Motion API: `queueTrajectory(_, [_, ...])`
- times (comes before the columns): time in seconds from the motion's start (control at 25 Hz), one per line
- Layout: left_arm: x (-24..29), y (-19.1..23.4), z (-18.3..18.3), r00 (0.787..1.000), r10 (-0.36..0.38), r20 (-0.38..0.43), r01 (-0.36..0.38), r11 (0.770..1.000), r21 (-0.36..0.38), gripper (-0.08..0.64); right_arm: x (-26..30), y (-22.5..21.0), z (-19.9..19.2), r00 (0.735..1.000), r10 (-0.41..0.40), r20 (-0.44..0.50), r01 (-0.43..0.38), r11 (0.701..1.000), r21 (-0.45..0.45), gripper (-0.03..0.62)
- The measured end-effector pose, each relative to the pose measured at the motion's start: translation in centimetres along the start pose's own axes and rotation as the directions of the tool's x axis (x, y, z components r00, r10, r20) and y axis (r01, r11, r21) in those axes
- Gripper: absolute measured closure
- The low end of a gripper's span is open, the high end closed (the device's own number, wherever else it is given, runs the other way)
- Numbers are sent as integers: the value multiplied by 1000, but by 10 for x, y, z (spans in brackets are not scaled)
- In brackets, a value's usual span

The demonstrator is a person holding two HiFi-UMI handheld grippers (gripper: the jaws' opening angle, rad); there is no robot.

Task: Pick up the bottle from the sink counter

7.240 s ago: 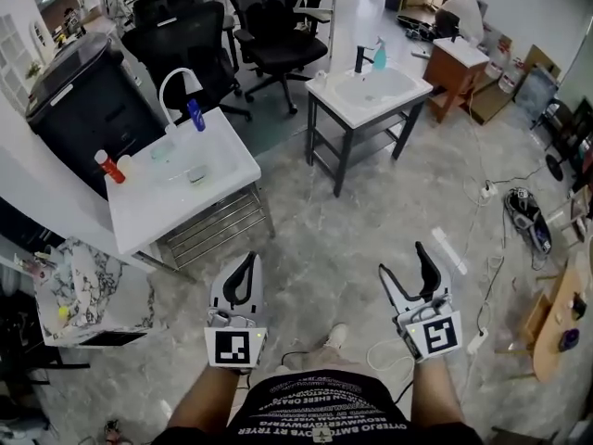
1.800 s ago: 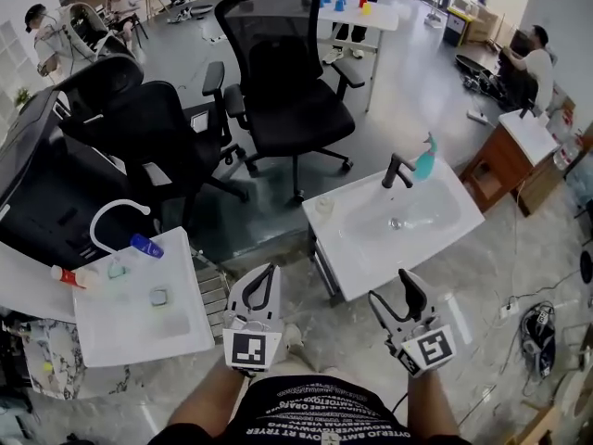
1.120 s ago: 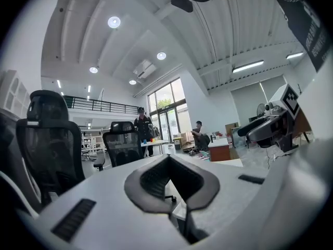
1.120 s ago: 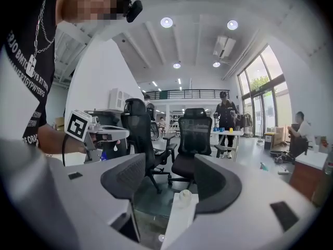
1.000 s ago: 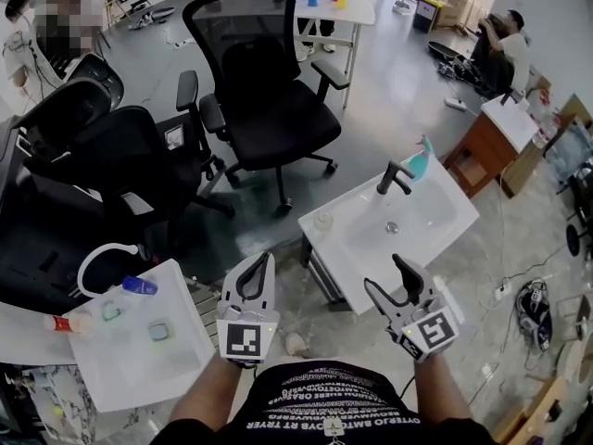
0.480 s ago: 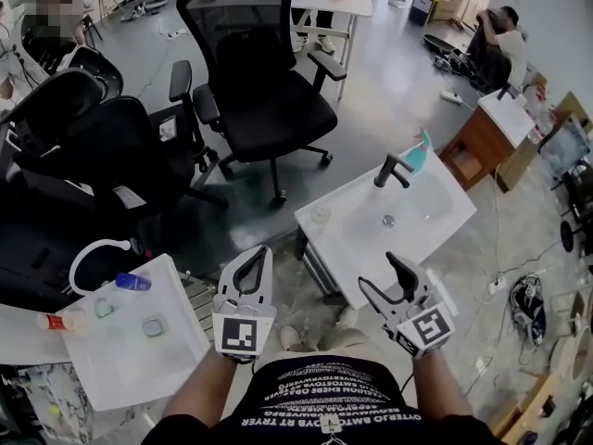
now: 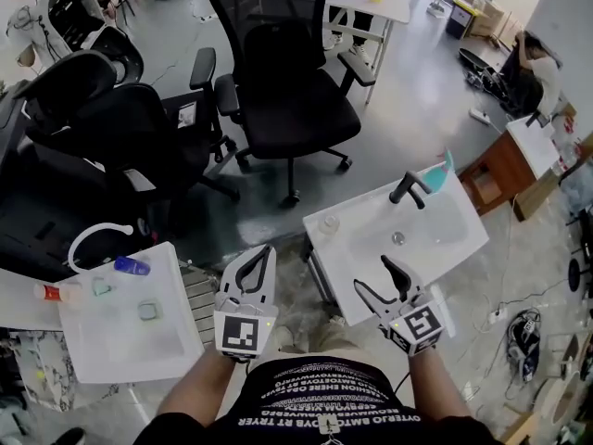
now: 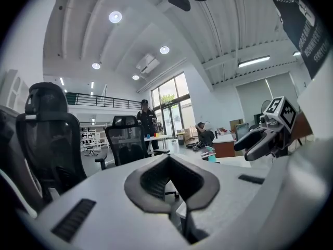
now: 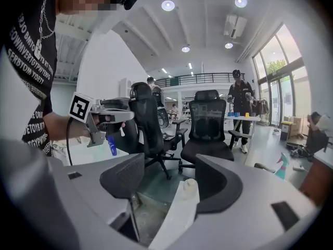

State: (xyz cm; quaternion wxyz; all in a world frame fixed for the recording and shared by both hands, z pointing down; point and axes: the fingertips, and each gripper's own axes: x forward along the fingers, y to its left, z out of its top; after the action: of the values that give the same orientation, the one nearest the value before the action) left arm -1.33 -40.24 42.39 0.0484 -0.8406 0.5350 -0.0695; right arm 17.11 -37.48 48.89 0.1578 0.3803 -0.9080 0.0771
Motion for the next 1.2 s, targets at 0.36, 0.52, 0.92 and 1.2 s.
queueTrajectory(0.36, [28,3,-15,992,105,-68,-106,994,-18,558,49,-41,-26,989,135,-68,-136,991,-17,311])
queueTrajectory(0.52, [36,5,-26,987,130,-96,-135,990,-45,558,75,-60,-43,983,160,-88,-162,987,-15,310])
queueTrajectory(0.92, [48,15,-51,976,190,-102,-194,980,-33,558,129,-90,-112,965,193,-177,-197,980,-7,298])
queueTrajectory(1.2, [58,7,-60,981,162,-110,-160,987,27,558,162,-98,-145,957,209,-200,-211,977,14,281])
